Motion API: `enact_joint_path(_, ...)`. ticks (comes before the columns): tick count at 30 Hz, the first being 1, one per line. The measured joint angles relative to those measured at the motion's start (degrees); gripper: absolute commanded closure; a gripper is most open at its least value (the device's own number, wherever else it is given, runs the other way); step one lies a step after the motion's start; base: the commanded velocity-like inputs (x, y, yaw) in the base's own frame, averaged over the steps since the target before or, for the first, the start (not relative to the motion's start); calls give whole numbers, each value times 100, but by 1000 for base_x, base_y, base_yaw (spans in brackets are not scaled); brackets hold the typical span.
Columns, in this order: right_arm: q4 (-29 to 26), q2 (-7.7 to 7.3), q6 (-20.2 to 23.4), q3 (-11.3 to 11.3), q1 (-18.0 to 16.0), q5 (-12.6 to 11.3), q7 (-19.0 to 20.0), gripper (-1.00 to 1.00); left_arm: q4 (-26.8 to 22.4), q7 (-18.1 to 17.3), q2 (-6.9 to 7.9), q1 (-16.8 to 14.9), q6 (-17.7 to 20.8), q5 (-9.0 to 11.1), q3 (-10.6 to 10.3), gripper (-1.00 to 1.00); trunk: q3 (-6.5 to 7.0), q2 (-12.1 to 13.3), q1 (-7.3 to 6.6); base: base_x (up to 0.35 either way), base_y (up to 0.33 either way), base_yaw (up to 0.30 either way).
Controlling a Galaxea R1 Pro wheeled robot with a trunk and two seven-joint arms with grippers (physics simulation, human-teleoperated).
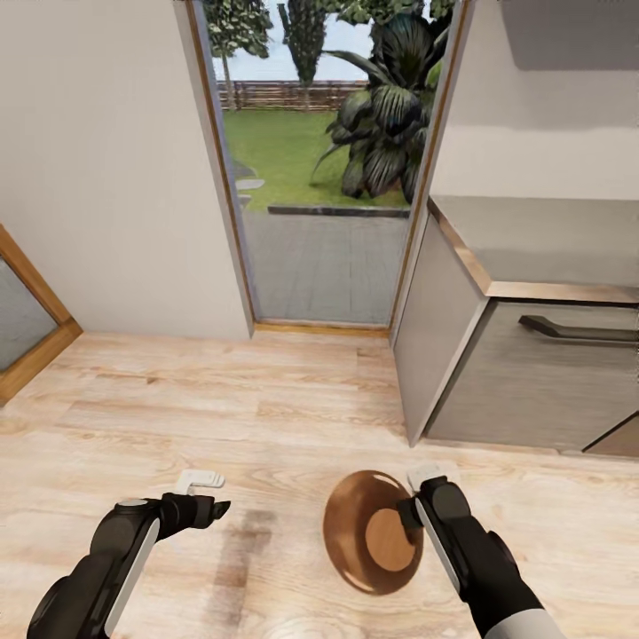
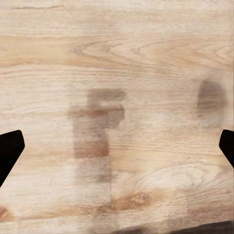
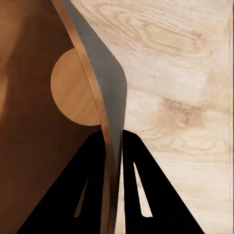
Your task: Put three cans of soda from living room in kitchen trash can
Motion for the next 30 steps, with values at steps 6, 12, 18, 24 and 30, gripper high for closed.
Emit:
enact_joint_path(6,-131,4,-3,8,0,-358,8,100,7,0,-1,-2,-3,-9,-1,-100,108,240,-132,0,0,0)
enact_joint_path(12,-306,3,0,15,2,-284,9,100,14,0,0,-4,-4,-12,-1,-100,216,481,-264,0,0,0)
enact_joint_path(18,-325,42,0,14,3,-233,33,100,44,0,0,-8,-7,-12,-1,-100,324,722,-396,0,0,0)
enact_joint_path(24,-292,121,0,17,4,-401,70,100,167,1,-7,-14,-12,-9,-1,-100,431,963,-527,0,0,0)
enact_joint_path(30,-260,132,0,15,4,-298,75,100,339,7,-43,-25,-12,-2,-1,-100,539,1203,-659,0,0,0)
